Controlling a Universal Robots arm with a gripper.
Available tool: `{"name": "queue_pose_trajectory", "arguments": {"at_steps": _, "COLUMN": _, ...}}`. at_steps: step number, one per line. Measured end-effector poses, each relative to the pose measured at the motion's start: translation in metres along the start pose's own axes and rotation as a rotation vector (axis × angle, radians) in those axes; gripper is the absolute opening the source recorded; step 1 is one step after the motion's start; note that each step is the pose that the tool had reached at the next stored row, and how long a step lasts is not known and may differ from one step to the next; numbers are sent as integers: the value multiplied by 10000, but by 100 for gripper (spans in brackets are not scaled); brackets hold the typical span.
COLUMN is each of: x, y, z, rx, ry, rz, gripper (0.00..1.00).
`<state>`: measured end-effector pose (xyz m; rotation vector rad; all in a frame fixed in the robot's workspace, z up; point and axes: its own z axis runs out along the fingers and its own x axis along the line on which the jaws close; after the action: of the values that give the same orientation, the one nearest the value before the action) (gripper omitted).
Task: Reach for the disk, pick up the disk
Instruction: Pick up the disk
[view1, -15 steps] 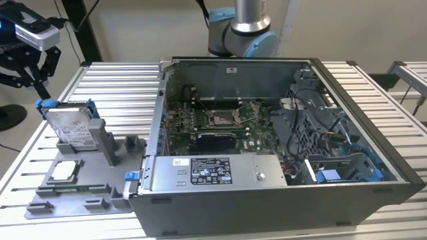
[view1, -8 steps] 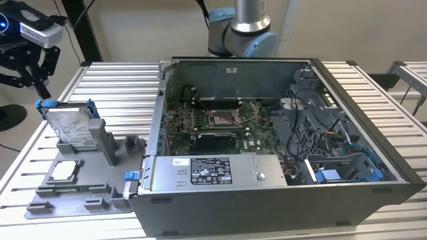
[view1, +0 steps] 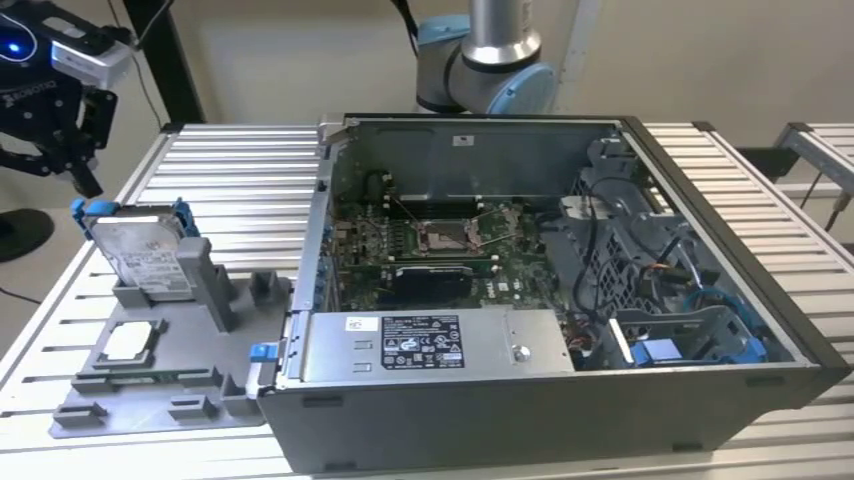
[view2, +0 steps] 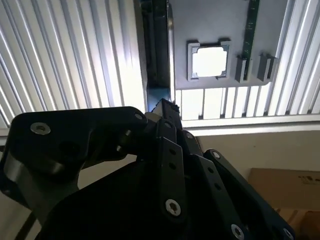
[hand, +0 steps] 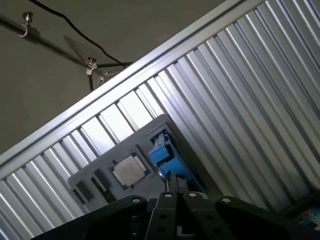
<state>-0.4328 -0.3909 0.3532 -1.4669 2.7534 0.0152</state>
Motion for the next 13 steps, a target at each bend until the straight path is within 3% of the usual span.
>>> {"name": "queue_pose_trajectory", "arguments": {"at_steps": 13, "x": -8, "y": 7, "z": 1, "rx": -42, "ry": 1, "rz": -1929, "gripper": 0}}
